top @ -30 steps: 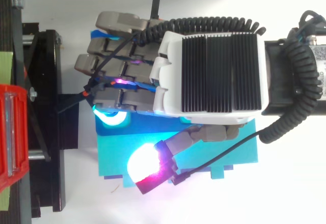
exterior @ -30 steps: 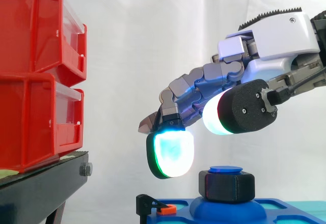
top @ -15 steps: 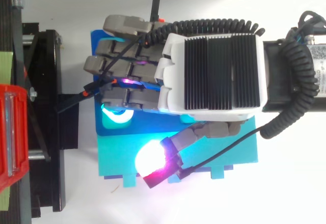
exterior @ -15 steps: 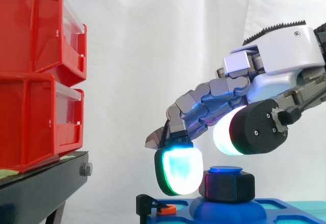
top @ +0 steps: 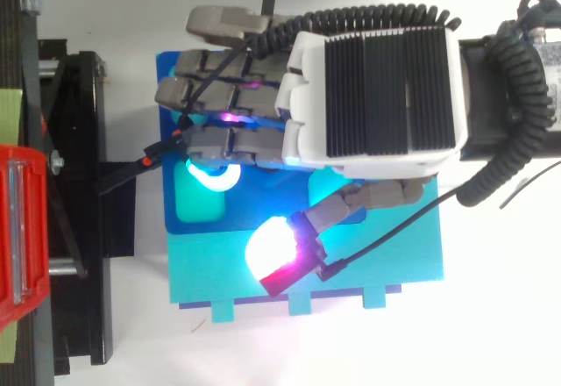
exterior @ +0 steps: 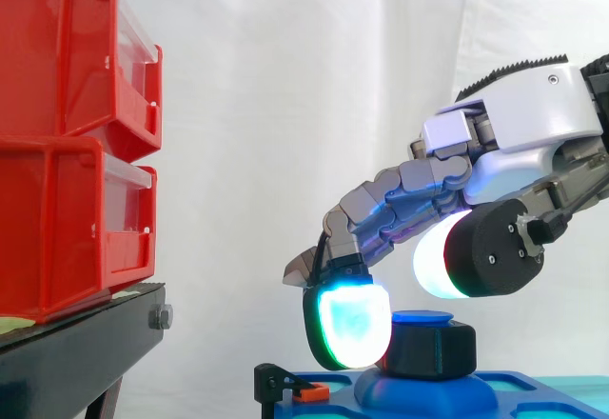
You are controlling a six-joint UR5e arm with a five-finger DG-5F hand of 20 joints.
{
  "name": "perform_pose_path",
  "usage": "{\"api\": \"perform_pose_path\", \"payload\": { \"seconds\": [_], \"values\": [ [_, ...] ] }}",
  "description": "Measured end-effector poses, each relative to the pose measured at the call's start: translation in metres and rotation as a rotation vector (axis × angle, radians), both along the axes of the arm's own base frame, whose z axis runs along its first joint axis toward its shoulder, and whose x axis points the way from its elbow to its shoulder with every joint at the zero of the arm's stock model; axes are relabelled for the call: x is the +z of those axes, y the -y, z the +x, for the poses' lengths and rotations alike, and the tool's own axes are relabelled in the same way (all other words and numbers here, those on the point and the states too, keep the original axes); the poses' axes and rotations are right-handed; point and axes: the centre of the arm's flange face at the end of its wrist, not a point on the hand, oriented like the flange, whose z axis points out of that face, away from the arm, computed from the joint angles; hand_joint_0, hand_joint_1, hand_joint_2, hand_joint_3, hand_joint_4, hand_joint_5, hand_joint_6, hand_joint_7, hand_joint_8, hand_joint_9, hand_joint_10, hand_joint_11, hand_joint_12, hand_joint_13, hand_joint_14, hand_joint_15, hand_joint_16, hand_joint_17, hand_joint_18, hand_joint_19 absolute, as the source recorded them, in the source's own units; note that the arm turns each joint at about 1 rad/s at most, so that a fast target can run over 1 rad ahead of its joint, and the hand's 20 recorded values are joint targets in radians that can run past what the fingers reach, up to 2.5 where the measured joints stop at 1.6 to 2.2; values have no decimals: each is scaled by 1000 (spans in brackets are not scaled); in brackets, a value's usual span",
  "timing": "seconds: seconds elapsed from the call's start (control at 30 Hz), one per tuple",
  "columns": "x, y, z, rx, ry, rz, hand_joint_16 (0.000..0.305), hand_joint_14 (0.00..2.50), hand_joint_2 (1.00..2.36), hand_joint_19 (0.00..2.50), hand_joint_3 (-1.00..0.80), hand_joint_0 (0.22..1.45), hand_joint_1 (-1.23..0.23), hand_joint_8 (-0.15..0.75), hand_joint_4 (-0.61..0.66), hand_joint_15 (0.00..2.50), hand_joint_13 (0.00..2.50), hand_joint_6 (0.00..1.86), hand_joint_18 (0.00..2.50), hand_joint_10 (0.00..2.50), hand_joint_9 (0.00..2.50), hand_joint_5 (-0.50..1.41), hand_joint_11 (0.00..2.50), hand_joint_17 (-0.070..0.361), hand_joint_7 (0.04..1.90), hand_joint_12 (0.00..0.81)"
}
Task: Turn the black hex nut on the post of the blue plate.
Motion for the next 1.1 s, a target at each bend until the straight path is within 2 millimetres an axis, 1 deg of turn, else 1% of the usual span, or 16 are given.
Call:
{"api": "perform_pose_path", "payload": {
  "seconds": [0.33, 0.83, 1.1],
  "values": [
    [0, 26, -5, 18, 0, -5, 57, 0, 1000, 94, -500, 491, -336, 239, 196, 50, 287, 502, 105, 0, 262, -211, 0, 128, 1072, 360],
    [0, 59, -13, 38, -2, 1, 57, 1, 1000, 93, -500, 491, -338, 239, 199, 51, 290, 502, 101, 0, 263, -212, 0, 128, 1062, 360],
    [0, 72, -16, 49, 1, 8, 57, 2, 1000, 87, -500, 491, -340, 240, 200, 47, 290, 502, 99, 0, 267, -211, 0, 128, 1062, 360]
  ]
}}
